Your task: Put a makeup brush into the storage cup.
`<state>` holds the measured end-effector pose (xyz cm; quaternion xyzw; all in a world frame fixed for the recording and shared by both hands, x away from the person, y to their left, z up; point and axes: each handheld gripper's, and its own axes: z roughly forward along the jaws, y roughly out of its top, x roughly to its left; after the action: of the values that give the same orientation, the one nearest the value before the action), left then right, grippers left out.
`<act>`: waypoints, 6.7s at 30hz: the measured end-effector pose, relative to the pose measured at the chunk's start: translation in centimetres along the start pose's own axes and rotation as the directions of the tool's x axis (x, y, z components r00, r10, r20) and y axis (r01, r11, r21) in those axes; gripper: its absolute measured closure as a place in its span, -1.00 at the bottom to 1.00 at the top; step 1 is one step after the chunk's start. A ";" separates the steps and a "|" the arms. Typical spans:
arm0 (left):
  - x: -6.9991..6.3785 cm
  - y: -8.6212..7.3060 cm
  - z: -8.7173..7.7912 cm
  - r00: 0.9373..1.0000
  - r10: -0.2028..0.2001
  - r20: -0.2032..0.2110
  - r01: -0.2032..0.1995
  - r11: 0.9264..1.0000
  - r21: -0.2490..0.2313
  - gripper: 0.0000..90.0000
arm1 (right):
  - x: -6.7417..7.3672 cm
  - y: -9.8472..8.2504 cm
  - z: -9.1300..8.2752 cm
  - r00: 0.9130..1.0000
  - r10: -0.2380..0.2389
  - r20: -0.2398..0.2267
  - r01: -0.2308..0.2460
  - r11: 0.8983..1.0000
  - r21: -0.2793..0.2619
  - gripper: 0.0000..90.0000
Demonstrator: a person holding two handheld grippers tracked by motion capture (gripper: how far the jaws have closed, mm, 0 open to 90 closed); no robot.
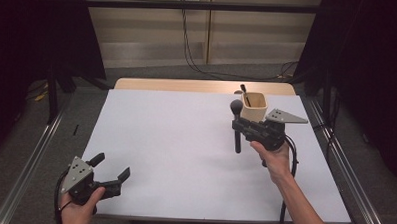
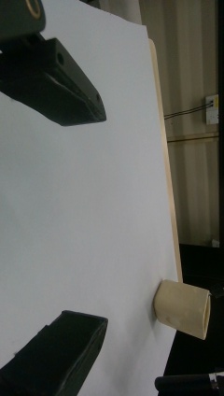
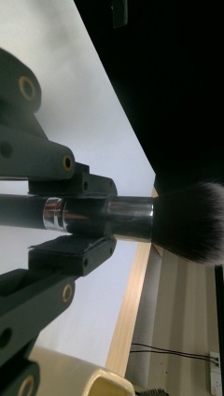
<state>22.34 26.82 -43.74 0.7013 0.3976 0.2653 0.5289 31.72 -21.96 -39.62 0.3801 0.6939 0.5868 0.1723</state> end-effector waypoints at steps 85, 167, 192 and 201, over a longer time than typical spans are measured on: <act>-0.1 0.1 0.2 0.999 0.022 0.029 -0.022 1.000 0.007 -0.91 | -8.9 10.2 3.2 0.955 -0.061 0.290 0.085 0.994 -0.068 0.60; -0.2 0.1 0.2 0.999 0.038 0.033 -0.039 0.999 0.018 -0.90 | -11.9 1.1 5.1 0.951 -0.006 0.308 -0.007 0.999 0.041 0.59; -0.3 0.4 0.9 0.999 0.033 0.031 -0.033 0.999 0.018 -0.90 | -11.7 0.7 4.4 0.950 0.046 0.307 -0.064 0.997 0.047 -0.06; -0.1 0.4 1.0 0.999 0.033 0.029 -0.034 0.999 0.021 -0.90 | -11.2 0.6 3.3 0.957 0.063 0.283 -0.071 0.997 0.017 -0.51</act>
<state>23.19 26.14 -43.68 0.7172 0.3810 0.2599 0.5225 41.50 -27.85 -42.19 0.4853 0.6568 0.5228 0.2443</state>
